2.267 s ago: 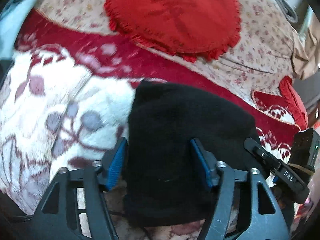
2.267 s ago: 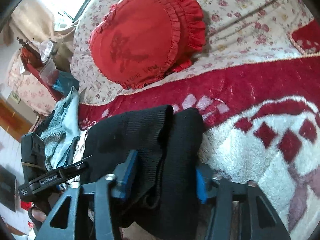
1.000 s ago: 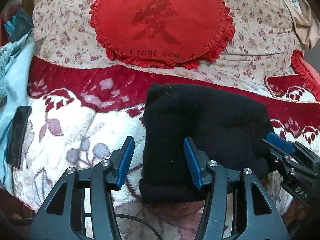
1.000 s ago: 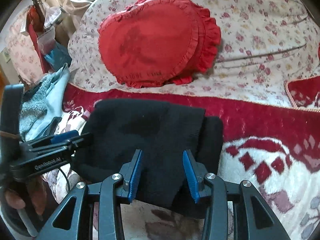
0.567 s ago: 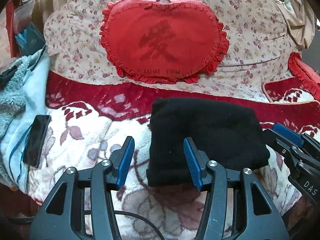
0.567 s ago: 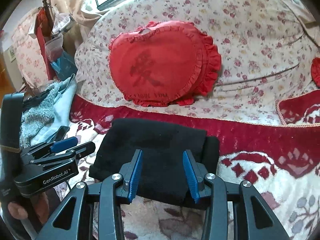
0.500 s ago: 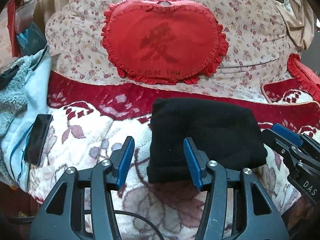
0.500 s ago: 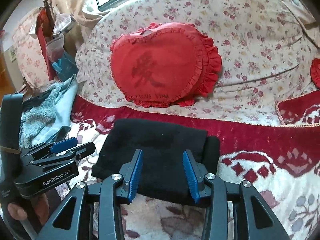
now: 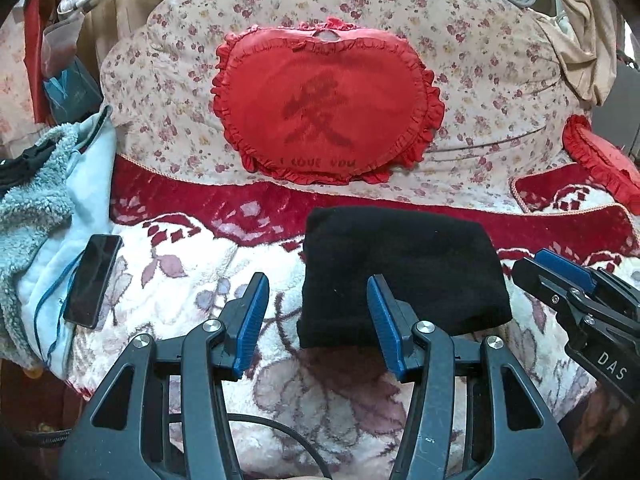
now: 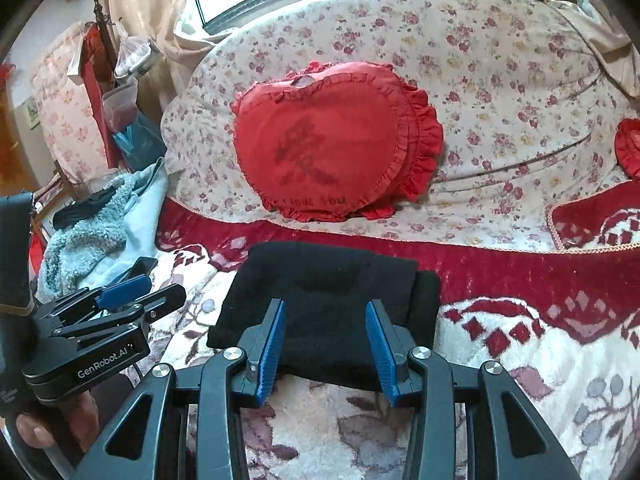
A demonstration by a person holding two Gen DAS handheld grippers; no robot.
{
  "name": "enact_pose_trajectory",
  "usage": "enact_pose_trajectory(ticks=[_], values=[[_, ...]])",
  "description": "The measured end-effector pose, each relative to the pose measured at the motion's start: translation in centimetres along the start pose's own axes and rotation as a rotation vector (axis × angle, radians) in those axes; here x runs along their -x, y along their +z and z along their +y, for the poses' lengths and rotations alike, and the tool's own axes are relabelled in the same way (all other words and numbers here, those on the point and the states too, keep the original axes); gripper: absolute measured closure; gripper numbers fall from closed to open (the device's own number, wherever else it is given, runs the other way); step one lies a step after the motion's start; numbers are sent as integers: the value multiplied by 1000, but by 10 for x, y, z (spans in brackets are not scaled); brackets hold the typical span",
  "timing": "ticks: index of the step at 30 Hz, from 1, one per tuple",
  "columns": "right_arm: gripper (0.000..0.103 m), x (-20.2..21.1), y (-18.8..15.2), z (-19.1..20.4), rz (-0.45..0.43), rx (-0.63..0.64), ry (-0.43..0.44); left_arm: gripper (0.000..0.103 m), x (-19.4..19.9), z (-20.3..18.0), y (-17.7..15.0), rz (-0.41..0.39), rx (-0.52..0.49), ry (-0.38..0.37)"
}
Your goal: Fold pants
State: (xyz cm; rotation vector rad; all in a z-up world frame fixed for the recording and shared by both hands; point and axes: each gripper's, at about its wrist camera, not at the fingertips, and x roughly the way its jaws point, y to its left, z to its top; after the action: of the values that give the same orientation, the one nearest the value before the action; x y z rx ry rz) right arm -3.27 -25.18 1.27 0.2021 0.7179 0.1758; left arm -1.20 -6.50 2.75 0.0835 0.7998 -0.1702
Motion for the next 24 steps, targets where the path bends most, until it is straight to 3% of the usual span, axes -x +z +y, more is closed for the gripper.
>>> enact_pose_trajectory(ticks=[24], values=[[63,9,-8,10,-2,-8,6,52,14,-4,-7,-9,-5,4]])
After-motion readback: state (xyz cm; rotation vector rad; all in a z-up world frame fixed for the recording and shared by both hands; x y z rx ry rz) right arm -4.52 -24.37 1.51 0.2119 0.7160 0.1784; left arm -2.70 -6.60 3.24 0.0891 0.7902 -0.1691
